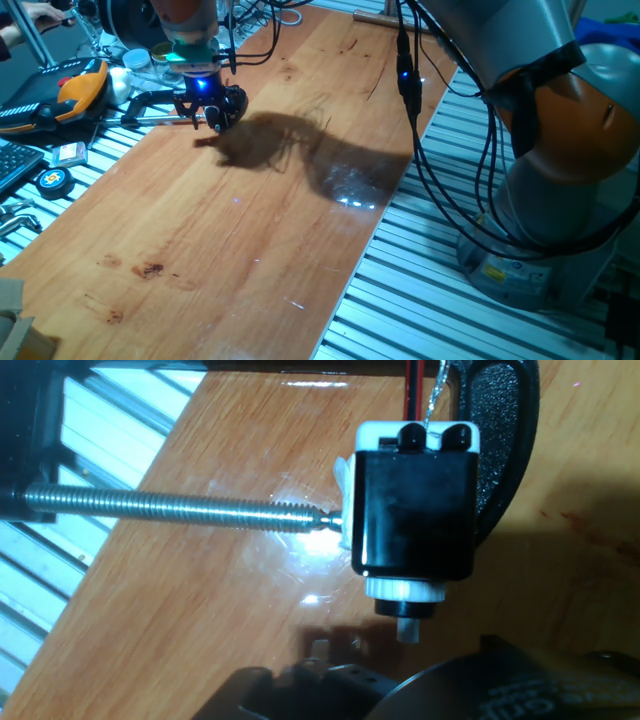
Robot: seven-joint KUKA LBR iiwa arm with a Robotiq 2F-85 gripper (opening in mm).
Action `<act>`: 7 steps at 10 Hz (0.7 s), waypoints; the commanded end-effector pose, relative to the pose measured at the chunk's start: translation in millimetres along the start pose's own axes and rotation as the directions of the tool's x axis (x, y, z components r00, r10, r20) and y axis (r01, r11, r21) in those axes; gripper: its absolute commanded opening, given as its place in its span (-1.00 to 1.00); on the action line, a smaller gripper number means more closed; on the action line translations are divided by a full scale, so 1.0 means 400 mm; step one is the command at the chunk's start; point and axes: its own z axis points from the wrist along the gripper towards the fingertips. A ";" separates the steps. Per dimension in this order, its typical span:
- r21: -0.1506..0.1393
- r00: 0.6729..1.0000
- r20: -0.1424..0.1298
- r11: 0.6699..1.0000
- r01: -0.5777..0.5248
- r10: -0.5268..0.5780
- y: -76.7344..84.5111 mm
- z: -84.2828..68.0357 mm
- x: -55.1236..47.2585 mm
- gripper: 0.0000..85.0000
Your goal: Sharpen the pencil with a pencil sharpener
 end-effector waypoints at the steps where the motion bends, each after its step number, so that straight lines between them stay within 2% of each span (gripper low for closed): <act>1: 0.000 1.000 0.000 1.000 0.000 0.000 0.000 0.002 0.000 0.20; 7: -0.008 1.000 -0.001 1.000 -0.005 0.005 -0.004 0.017 -0.005 0.20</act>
